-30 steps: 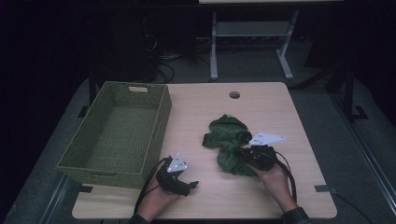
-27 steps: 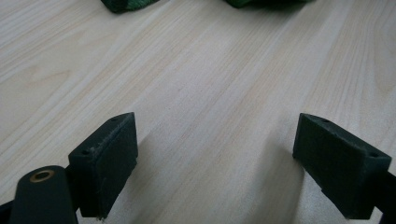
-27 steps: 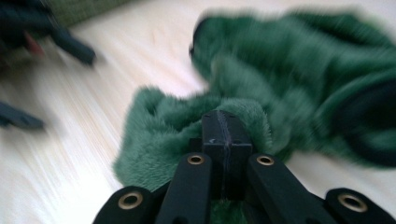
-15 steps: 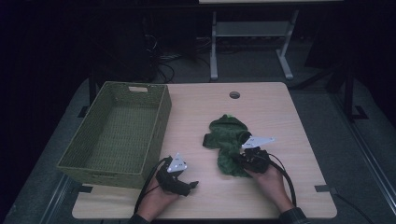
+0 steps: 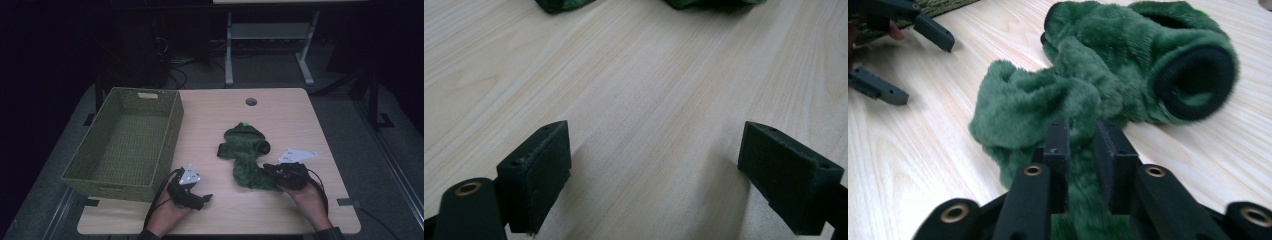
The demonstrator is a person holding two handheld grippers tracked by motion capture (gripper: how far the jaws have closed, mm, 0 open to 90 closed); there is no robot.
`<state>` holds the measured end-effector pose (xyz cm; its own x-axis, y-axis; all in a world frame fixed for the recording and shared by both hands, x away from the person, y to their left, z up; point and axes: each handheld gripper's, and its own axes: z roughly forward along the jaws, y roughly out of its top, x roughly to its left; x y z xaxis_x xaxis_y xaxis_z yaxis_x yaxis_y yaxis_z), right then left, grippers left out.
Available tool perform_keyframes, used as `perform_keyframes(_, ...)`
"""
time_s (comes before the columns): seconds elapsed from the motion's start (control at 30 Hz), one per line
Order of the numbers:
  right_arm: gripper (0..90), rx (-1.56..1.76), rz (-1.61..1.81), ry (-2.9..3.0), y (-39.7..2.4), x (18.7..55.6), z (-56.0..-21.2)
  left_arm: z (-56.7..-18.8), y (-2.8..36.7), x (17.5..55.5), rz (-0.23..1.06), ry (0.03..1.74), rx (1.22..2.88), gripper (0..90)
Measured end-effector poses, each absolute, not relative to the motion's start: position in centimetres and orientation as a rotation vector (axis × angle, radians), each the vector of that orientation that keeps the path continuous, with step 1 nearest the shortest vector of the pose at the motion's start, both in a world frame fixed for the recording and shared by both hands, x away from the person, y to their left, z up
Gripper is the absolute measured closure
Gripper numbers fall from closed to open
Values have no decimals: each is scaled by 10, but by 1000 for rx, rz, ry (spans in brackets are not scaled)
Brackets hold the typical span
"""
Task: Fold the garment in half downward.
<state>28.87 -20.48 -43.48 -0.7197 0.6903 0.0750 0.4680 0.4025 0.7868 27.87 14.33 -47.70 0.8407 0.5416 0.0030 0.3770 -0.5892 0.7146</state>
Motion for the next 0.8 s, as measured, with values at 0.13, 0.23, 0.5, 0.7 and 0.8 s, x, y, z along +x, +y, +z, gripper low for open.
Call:
perform_keyframes(0.13, 738, 1012, 1230, 2395, -217, 282, -436, -477, 143, 279, 284, 665, 2267, 128)
perform_keyframes(0.23, 703, 1022, 1232, 2390, -228, 277, -438, -477, 143, 279, 284, 665, 2268, 128)
perform_keyframes(0.5, 636, 1084, 1243, 2329, -257, 262, -439, -477, 143, 279, 284, 665, 2267, 128)
perform_keyframes(0.7, 573, 1130, 1222, 2330, -270, 252, -446, -477, 143, 279, 283, 665, 2268, 128)
perform_keyframes(0.8, 565, 1159, 1219, 2334, -278, 247, -450, -477, 143, 279, 283, 665, 2268, 128)
